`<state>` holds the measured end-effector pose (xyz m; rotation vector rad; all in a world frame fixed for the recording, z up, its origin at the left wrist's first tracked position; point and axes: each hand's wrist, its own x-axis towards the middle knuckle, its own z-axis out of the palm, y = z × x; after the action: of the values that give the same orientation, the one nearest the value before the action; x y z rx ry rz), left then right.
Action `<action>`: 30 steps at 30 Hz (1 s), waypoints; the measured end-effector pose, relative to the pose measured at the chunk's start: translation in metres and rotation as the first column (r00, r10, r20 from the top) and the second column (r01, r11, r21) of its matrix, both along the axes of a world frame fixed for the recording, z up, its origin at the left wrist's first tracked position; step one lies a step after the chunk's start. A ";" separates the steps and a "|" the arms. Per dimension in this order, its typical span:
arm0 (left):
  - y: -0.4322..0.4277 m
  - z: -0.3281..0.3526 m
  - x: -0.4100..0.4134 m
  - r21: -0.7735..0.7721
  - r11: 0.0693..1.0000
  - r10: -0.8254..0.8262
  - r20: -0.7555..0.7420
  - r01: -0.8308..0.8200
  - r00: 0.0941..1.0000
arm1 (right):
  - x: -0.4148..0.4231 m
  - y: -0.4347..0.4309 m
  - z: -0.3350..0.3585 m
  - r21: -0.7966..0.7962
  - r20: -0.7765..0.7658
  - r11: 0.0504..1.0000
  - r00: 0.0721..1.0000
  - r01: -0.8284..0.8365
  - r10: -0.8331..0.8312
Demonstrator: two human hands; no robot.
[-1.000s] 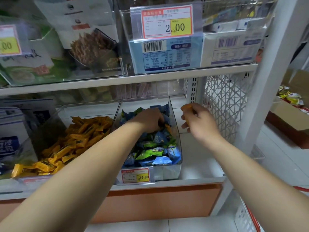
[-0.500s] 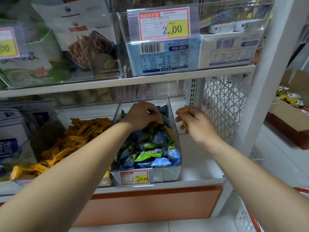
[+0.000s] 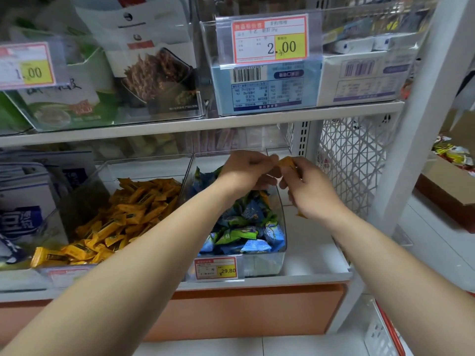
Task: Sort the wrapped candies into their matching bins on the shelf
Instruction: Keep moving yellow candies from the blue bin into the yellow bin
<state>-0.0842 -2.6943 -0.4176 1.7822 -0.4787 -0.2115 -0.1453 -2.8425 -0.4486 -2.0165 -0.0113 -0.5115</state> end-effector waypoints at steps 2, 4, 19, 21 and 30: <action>0.001 -0.010 0.013 0.304 0.935 0.094 0.279 -0.181 0.956 | -0.001 -0.006 0.000 0.076 -0.037 0.996 0.999 0.038 -0.035; 0.001 -0.020 0.022 0.547 0.800 0.017 0.387 -0.245 0.922 | -0.002 -0.009 0.000 0.158 -0.077 0.986 0.996 0.049 -0.037; 0.002 -0.020 0.026 0.538 0.833 -0.021 0.267 -0.131 0.963 | -0.009 -0.008 0.003 0.159 -0.129 0.986 0.989 -0.046 0.067; 0.010 -0.007 0.013 0.476 0.862 0.022 0.309 -0.175 0.951 | -0.011 -0.004 0.007 0.132 -0.063 0.990 0.996 -0.053 0.062; 0.147 0.013 -0.062 0.242 0.939 0.158 0.333 -0.246 0.930 | -0.030 0.078 0.044 -0.046 0.039 0.942 0.942 -0.332 0.334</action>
<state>-0.1458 -2.5470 -0.4046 2.1436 -0.4981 0.1590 -0.1755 -2.7643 -0.4042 -1.9863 -0.3887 -0.3426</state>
